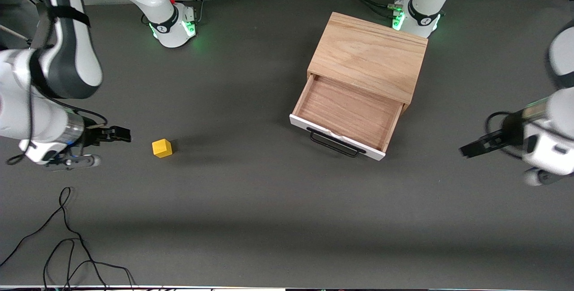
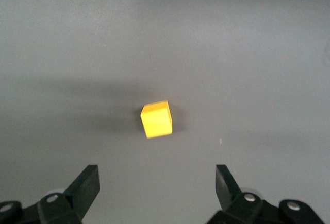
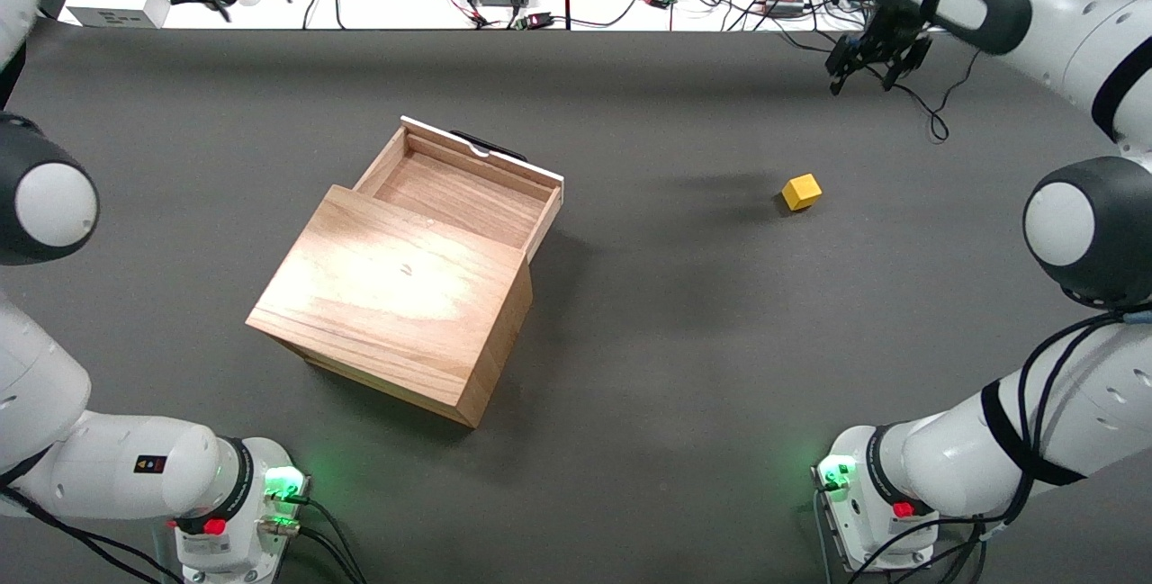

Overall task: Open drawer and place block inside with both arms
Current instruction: 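Withdraw the left gripper while the right gripper reaches the yellow cube, then grasp the yellow cube with the right gripper and lift it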

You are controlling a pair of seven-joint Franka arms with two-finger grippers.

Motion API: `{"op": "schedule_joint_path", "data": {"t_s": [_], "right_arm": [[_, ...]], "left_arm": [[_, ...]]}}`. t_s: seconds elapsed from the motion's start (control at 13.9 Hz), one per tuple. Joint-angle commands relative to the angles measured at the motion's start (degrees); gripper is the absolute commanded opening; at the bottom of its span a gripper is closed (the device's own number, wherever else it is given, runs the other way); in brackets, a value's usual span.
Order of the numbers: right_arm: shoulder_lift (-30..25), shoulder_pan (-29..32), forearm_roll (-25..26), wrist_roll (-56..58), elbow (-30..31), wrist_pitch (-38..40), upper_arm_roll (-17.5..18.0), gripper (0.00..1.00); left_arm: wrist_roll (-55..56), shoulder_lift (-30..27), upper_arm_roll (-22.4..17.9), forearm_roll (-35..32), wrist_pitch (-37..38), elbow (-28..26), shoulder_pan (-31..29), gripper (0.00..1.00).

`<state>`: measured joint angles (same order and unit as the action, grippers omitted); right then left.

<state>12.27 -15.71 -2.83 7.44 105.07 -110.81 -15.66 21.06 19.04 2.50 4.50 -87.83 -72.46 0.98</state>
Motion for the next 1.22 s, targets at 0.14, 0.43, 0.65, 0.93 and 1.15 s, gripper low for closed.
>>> {"op": "schedule_joint_path", "data": {"t_s": [0.14,0.43,0.65,0.93,1.15], "right_arm": [[-2.18,-0.99,-3.92,7.67,18.84,-19.06,-0.33,1.00],[1.44,-3.71,-5.52,9.96,23.78,-28.93,-0.33,1.00],[6.53,-4.50,-5.43,11.62,23.78,-35.77,0.02,1.00],[9.00,-3.01,-5.87,18.57,23.78,-38.77,-0.42,1.00],[10.76,-2.84,-9.02,18.84,23.78,-39.39,-0.42,0.99]], "left_arm": [[-13.84,-8.30,0.14,-1.16,-0.23,-9.35,-3.18,1.00],[-17.00,-11.99,0.32,-3.62,-0.76,-13.66,-3.09,1.00],[-18.59,-15.43,0.23,-4.06,-3.92,-17.89,-2.92,1.00],[-18.60,-15.69,0.23,-3.98,-5.24,-17.98,-1.52,1.00],[-18.59,-16.31,-1.69,-3.98,-4.90,-17.89,2.07,1.00]]}}
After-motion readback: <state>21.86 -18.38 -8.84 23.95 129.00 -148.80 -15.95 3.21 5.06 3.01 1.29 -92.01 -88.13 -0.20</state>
